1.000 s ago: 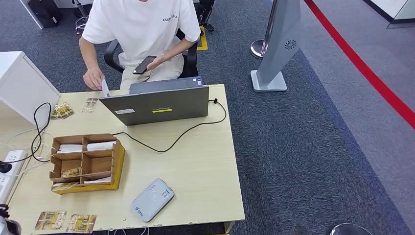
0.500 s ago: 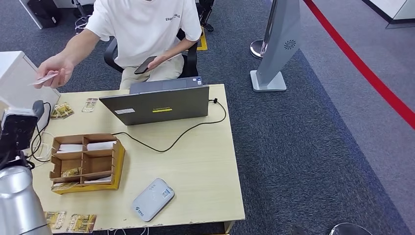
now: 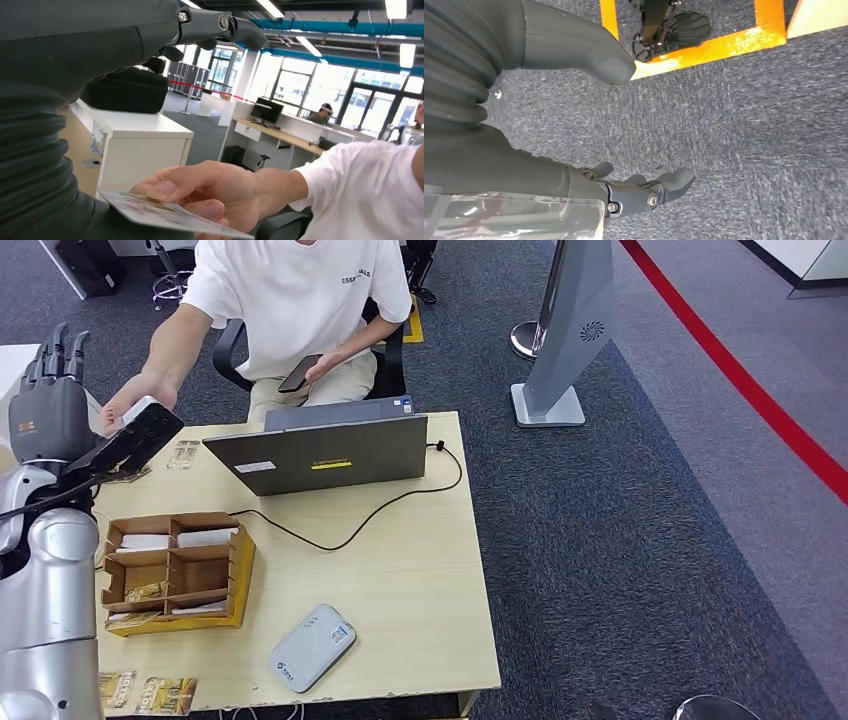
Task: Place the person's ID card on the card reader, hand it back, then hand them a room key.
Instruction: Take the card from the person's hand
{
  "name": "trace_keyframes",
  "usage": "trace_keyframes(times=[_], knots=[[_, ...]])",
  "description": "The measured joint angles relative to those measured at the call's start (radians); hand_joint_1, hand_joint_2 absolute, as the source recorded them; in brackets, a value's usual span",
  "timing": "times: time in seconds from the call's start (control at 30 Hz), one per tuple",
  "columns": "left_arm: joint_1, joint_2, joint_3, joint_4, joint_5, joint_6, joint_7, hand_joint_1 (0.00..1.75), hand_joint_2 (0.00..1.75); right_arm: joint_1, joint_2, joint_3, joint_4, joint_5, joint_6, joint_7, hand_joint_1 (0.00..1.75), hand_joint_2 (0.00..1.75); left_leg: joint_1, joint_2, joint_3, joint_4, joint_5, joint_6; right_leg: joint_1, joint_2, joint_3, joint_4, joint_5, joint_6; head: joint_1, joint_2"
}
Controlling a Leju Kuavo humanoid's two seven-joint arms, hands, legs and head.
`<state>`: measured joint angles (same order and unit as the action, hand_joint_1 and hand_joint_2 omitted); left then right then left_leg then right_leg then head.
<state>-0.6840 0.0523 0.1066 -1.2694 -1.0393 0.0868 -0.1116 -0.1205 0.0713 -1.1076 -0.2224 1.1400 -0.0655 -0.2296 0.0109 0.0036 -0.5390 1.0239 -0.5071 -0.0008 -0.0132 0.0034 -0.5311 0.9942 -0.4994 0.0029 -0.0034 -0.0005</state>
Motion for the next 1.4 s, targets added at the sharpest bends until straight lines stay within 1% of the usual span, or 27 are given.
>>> trace_keyframes(times=[0.07,0.2,0.37,0.63,0.73,0.87,1.07,1.17,1.27,1.4], knots=[[-0.03,0.015,-0.029,0.035,-0.036,-0.022,0.031,0.0,1.75,0.0,0.001,0.004,0.001,0.001,0.001,0.006,0.0,1.75,0.0,0.0,0.0,0.0,0.0,0.0,0.0,0.0,0.0,0.0,0.0,0.0,0.0,0.0],[-0.088,0.043,-0.084,0.103,-0.105,-0.066,0.09,1.74,1.75,0.0,0.004,0.012,0.003,0.002,0.002,0.02,0.0,1.75,0.0,0.0,-0.001,0.0,0.0,0.0,0.0,0.0,-0.001,0.0,0.0,0.0,0.0,0.0],[-0.155,0.083,-0.154,0.182,-0.193,-0.119,0.167,1.75,1.75,0.001,0.007,0.018,0.005,0.008,0.008,0.038,0.0,1.75,0.0,0.001,-0.001,0.0,0.0,-0.001,0.0,0.0,-0.001,0.001,0.0,0.0,0.0,0.0],[-0.21,0.134,-0.214,0.247,-0.294,-0.159,0.254,1.75,1.75,0.005,0.009,0.023,0.008,0.015,0.011,0.065,0.0,1.75,0.0,0.001,-0.003,0.001,0.001,0.0,0.0,0.0,-0.003,0.002,0.0,0.0,0.0,0.0],[-0.22,0.146,-0.225,0.26,-0.312,-0.164,0.272,1.75,1.75,0.007,0.011,0.025,0.008,0.018,0.012,0.071,0.0,1.75,0.0,0.001,-0.003,0.001,0.001,0.0,0.0,0.0,-0.003,0.002,0.0,0.0,0.0,0.0],[-0.228,0.158,-0.234,0.272,-0.314,-0.161,0.274,1.75,1.75,0.01,0.013,0.033,0.008,0.022,0.013,0.072,0.0,1.75,0.0,0.001,-0.003,0.001,0.001,0.0,0.0,0.0,-0.003,0.002,0.0,0.0,0.0,0.0],[-0.222,0.165,-0.246,0.274,-0.309,-0.132,0.27,1.75,1.75,0.014,0.014,0.038,0.008,0.028,0.013,0.072,0.0,1.75,0.0,0.0,-0.003,0.001,0.001,0.0,0.0,0.0,-0.003,0.002,0.0,0.0,0.0,0.0],[-0.203,0.165,-0.247,0.261,-0.307,-0.113,0.263,1.75,1.75,0.017,0.014,0.039,0.008,0.03,0.013,0.072,0.0,1.75,0.0,0.0,-0.003,0.001,0.001,0.0,0.0,0.0,-0.003,0.002,0.0,0.0,0.0,0.0],[-0.165,0.165,-0.251,0.213,-0.303,-0.094,0.253,1.75,1.75,0.021,0.015,0.039,0.008,0.029,0.011,0.07,0.0,1.75,0.0,0.0,-0.003,0.001,0.001,0.0,0.0,0.0,-0.003,0.002,0.0,0.0,0.0,0.0],[-0.092,0.165,-0.269,0.099,-0.3,-0.084,0.25,1.75,1.75,0.028,0.016,0.039,0.008,0.023,0.01,0.069,0.0,1.75,0.0,0.0,-0.004,0.001,0.001,0.0,0.0,0.0,-0.003,0.002,0.0,0.0,0.0,0.0]])
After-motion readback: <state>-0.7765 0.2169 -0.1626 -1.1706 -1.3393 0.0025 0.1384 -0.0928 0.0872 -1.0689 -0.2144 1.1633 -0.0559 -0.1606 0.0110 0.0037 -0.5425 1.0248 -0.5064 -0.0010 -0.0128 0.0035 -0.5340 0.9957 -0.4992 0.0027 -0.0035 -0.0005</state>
